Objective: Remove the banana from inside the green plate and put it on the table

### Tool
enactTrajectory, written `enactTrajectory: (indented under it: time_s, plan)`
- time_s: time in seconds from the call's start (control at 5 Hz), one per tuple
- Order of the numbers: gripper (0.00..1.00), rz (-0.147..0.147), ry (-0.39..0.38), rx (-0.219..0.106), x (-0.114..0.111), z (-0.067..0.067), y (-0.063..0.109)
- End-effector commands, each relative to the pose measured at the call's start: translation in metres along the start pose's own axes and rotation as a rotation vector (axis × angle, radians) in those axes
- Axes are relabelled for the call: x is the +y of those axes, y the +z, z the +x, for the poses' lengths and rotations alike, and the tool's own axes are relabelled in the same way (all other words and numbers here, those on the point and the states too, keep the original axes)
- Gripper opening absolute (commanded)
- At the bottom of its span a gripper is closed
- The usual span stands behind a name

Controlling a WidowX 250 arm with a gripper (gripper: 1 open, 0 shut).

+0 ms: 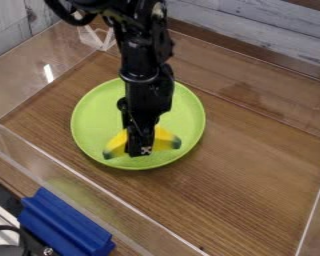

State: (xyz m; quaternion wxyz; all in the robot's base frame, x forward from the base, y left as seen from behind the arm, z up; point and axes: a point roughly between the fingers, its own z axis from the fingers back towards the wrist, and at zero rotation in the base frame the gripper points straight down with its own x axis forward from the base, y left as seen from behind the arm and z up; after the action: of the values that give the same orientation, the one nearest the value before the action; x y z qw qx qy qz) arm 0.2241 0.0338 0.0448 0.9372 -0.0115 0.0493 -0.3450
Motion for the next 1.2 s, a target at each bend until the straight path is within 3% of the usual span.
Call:
enactTrajectory:
  time_s: [0.0, 1.0]
  plan:
    - [0.0, 0.058, 0.007, -0.036, 0.006, 0.005, 0.024]
    - [0.0, 0.063, 0.06, -0.041, -0.001, 0.01, 0.056]
